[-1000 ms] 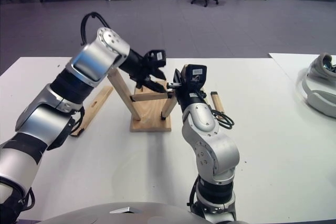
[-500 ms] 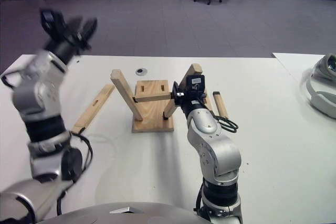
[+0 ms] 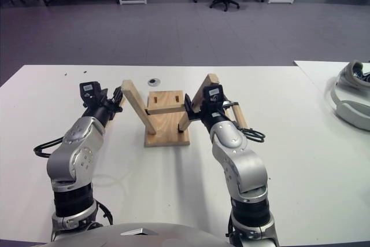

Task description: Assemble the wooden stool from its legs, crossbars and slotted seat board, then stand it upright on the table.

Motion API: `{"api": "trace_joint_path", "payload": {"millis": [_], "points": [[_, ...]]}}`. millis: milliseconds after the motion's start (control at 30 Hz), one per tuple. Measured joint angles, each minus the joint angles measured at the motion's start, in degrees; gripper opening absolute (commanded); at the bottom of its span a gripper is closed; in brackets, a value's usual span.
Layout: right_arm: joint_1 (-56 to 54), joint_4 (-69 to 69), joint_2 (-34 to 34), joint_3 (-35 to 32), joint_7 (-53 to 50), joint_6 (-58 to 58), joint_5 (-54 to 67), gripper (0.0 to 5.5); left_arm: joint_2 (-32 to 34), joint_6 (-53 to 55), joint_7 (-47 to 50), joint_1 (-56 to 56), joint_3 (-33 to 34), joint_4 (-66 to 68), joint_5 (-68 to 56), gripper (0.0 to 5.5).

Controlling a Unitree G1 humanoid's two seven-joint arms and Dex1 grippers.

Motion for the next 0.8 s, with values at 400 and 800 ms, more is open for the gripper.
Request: {"api": "trace_joint_path", "payload": {"millis": [400,800], "points": [[-1.16,-3.61,0.85,-3.45,4.19,-4.49,0.92,4.72,0.36,-2.47,3.87,0.41,-3.81,-1.86,-3.98,2.52],[-2.05,-7.73,0.42,-7.87,7.73,-10.85,5.44,4.72,-0.67,-2.23,8.72,-3.92,1.34,-10.88,-9.13,2.52]]}}
